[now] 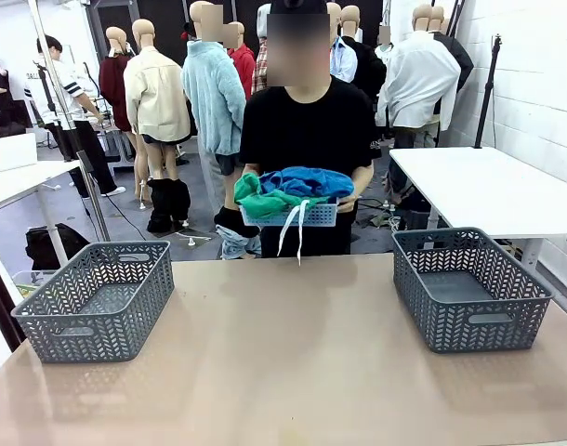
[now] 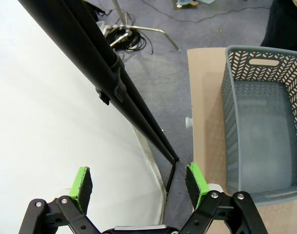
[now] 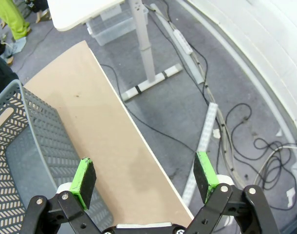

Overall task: Sort the tops and bottoms.
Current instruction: Lift clothes from the center of the table with your left hand.

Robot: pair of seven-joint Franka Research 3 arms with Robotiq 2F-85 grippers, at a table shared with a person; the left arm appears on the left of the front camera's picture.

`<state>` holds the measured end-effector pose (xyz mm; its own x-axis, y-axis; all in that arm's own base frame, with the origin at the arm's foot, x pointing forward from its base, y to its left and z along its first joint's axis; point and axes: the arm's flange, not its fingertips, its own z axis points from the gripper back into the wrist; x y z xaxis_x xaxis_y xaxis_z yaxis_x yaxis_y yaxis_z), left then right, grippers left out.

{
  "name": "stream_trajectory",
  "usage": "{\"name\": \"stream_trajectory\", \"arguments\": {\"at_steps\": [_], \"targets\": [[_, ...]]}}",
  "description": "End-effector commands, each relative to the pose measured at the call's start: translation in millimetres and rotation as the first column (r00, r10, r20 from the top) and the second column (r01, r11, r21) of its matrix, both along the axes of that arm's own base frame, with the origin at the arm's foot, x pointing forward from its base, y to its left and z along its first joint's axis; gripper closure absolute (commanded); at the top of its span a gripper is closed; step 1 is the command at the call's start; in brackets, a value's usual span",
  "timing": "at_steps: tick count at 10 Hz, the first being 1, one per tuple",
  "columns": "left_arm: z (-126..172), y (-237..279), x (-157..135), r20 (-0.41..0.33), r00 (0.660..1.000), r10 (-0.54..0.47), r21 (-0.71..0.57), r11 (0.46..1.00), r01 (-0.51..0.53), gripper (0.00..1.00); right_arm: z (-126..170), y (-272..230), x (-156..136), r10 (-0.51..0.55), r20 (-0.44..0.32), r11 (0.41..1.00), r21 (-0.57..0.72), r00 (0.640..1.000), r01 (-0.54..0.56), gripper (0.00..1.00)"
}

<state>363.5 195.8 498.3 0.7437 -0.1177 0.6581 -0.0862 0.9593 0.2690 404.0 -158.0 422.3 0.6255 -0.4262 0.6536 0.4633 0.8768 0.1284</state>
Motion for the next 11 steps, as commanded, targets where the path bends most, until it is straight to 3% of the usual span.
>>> {"name": "stream_trajectory", "arguments": {"at_steps": [1,11], "targets": [[0.3,0.7,-0.5,-0.001,1.0,0.007,0.002,1.0,-0.007,0.0,1.9,0.4,-1.2,0.0,-0.003,1.0,-0.007,1.0,0.0,0.0],[0.3,0.7,-0.5,-0.001,1.0,0.007,0.002,1.0,-0.007,0.0,1.9,0.4,-1.2,0.0,-0.003,1.0,-0.007,1.0,0.0,0.0]]}}
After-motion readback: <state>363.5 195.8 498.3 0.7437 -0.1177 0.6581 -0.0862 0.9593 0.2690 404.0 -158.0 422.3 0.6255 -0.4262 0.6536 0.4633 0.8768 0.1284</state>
